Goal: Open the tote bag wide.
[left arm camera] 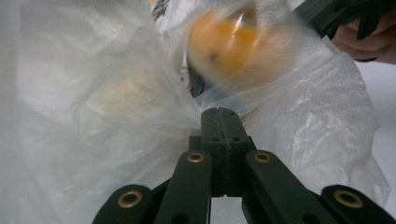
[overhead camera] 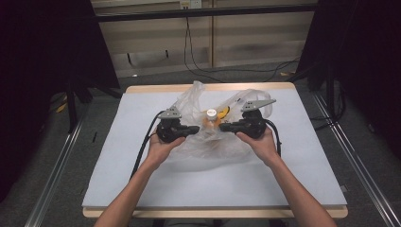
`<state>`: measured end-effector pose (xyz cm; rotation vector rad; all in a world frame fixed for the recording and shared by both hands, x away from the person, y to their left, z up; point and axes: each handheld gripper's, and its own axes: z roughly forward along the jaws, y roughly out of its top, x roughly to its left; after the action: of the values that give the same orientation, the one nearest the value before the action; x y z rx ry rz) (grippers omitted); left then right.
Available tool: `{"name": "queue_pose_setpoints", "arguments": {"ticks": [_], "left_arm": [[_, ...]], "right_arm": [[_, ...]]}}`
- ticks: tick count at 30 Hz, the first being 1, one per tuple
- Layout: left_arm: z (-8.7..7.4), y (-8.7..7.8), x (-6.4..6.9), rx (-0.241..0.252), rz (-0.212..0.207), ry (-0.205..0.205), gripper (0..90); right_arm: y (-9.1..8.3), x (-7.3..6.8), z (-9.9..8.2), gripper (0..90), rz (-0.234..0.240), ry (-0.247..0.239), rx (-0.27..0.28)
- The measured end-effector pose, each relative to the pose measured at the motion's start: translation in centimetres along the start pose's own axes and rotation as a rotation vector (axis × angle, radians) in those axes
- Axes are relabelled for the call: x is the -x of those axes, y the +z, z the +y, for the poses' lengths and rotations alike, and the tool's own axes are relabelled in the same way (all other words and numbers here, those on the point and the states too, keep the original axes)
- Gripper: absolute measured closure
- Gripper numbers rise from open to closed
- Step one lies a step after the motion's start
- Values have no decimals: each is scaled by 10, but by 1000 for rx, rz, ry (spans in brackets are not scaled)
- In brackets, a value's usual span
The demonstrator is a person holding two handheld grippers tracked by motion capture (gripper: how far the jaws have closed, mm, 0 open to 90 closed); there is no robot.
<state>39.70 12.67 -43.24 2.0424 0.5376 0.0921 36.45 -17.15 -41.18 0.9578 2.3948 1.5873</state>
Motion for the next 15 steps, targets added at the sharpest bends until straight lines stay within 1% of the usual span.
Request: {"name": "queue_pose_setpoints", "arguments": {"ticks": [2, 3, 4, 5, 6, 7, 8, 9, 10, 11, 12, 13, 14, 15], "left_arm": [[-6, 3, -2, -21, 8, -4, 900], [-8, 4, -3, -26, -1, -5, 900], [-12, 6, -4, -39, 4, -10, 900], [-12, 6, -4, -39, 4, -10, 900], [-14, 8, -3, -49, 2, -9, 900], [-15, 9, -4, -64, 5, -5, 900], [-17, 11, -4, -80, 4, -5, 900], [-19, 13, -4, -81, 4, -7, 900], [-21, 15, -5, -103, 4, -2, 900], [-27, 19, -6, -122, 1, -3, 900], [-27, 19, -6, -122, 1, -3, 900], [-29, 20, -7, -130, -1, -7, 900], [-31, 21, -7, -138, -1, -10, 900], [-33, 21, -8, -154, 3, 3, 900]], "right_arm": [[2, 4, -7, 900, -14, 6, -19], [3, 5, -10, 900, -18, 8, -32], [6, 5, -13, 900, -22, 5, -47], [6, 5, -13, 900, -22, 5, -47], [10, 7, -20, 900, -26, 8, -68], [13, 8, -23, 900, -31, 11, -78], [15, 10, -27, 900, -37, 17, -87], [15, 10, -27, 900, -37, 17, -87], [18, 12, -30, 900, -40, 24, -94], [23, 14, -36, 900, -44, 28, -120], [23, 14, -36, 900, -44, 28, -120], [27, 16, -41, 900, -45, 29, -145], [29, 17, -44, 900, -45, 26, -154], [30, 18, -46, 900, -52, 27, -165]]}}
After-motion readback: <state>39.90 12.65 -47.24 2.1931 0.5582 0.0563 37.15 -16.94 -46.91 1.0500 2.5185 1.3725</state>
